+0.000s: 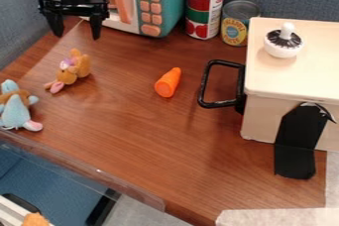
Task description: Move the blue toy to the middle bottom of the table
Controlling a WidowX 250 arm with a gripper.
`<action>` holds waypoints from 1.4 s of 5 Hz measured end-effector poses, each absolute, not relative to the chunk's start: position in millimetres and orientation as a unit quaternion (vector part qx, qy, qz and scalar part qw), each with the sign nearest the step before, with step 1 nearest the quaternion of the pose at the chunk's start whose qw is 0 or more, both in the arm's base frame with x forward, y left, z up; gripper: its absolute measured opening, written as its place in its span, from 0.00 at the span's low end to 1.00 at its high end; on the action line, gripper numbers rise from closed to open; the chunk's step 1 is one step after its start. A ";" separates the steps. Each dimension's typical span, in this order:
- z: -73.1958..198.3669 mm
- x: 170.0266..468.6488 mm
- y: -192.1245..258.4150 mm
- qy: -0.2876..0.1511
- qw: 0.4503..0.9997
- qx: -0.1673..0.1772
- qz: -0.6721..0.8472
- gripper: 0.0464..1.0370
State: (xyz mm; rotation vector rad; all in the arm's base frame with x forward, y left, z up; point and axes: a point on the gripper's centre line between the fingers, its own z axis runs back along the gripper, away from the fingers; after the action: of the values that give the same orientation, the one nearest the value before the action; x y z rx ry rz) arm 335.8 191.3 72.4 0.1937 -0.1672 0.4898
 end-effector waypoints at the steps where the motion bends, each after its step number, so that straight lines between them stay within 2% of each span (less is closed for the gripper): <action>1: 57.3 331.4 188.8 -0.063 0.964 0.089 0.241 0.96; 2: 45.7 306.0 186.5 -0.058 0.971 0.072 0.221 0.96; 3: 56.4 276.2 200.1 -0.077 0.968 0.067 0.230 0.96; 5: 44.5 237.0 210.1 -0.044 0.973 0.102 0.203 0.96; 7: 42.5 217.1 218.7 -0.002 0.970 0.117 0.215 0.96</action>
State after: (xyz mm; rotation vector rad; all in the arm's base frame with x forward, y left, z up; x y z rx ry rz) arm 217.1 218.7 42.5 0.2363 -0.0031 0.4344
